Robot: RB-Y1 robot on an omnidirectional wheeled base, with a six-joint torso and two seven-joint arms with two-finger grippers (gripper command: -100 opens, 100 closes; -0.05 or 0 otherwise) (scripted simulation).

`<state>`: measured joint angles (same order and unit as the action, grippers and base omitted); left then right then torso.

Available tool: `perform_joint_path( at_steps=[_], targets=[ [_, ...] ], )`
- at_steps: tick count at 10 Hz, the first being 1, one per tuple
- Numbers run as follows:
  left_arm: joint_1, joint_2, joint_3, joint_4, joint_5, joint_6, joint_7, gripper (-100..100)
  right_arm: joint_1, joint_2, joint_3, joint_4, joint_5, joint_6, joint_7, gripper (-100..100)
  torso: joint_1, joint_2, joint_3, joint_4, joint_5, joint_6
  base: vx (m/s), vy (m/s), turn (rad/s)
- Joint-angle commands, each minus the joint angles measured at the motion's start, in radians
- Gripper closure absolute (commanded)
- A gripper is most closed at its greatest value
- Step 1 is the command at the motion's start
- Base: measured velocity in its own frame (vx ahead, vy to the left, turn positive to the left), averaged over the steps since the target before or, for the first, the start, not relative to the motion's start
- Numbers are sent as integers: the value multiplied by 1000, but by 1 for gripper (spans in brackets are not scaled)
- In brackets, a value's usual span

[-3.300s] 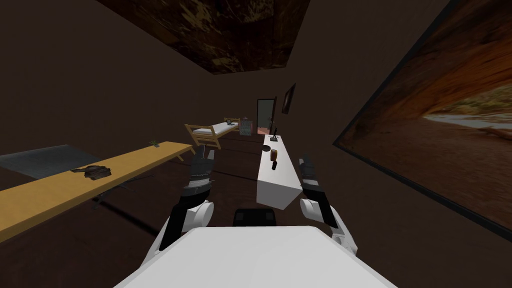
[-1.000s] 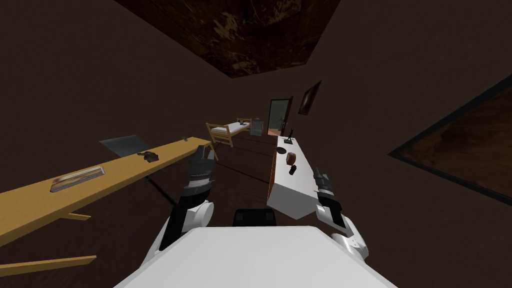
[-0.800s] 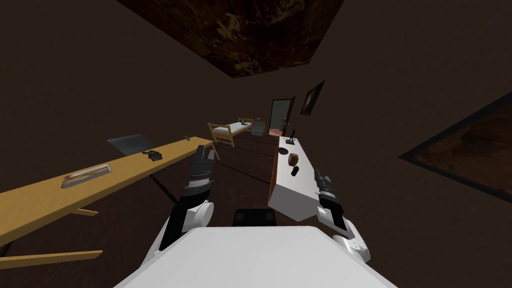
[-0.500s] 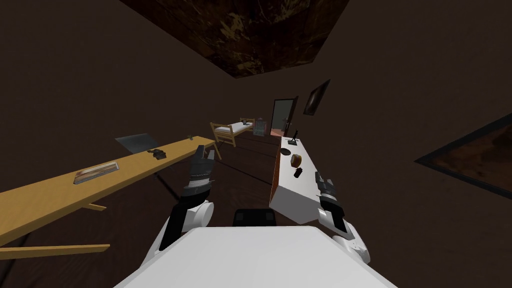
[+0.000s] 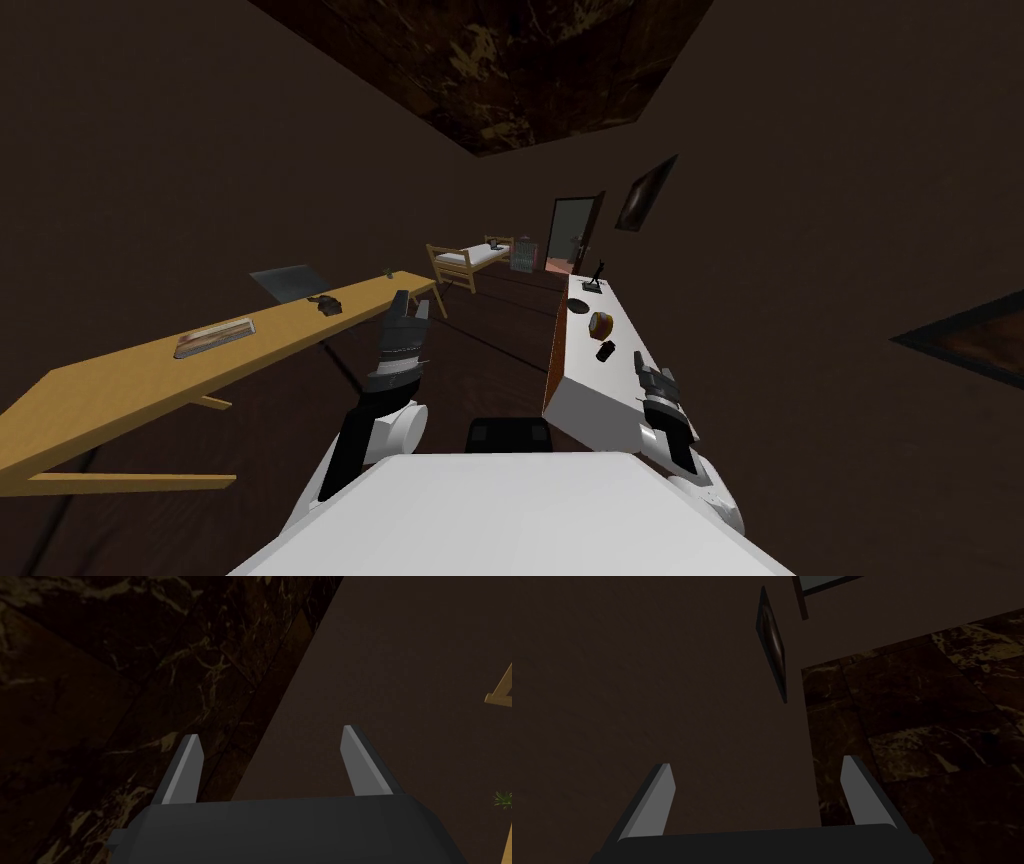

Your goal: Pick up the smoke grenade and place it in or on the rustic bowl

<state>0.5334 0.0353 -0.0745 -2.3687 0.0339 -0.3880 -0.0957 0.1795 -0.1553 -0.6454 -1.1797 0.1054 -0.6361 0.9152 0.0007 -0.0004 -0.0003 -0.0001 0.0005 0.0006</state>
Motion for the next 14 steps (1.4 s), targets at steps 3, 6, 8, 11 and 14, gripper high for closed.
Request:
perform_joint_path(
  at_steps=[3, 6, 8, 11, 14],
  targets=[
    [0, 0, 0, 0, 0, 0, 0, 0, -24, 11, -61, 91, 23, -48, 90, -100, 1, 0, 0, 0, 0, 0, 33, 22, 87],
    [0, 0, 0, 0, 0, 0, 0, 0, -34, 15, -90, 163, 33, -72, 134, -100, 0, -2, -1, 0, 0, 0, 44, 12, 77],
    [0, 0, 0, 0, 0, 0, 0, 0, -43, 20, -118, 198, 43, -96, 175, -100, 0, 0, 0, 0, 0, 0, 26, 8, 35],
    [0, 0, 0, 0, 0, 0, 0, 0, -57, 32, -168, 281, 63, -144, 250, -100, -1, -2, -1, 0, 0, 0, 58, -3, 105],
    [0, 0, 0, 0, 0, 0, 0, 0, -66, 45, -211, 373, 81, -192, 314, -100, -2, -2, -1, 0, 0, 0, 48, -13, 92]
  ],
)
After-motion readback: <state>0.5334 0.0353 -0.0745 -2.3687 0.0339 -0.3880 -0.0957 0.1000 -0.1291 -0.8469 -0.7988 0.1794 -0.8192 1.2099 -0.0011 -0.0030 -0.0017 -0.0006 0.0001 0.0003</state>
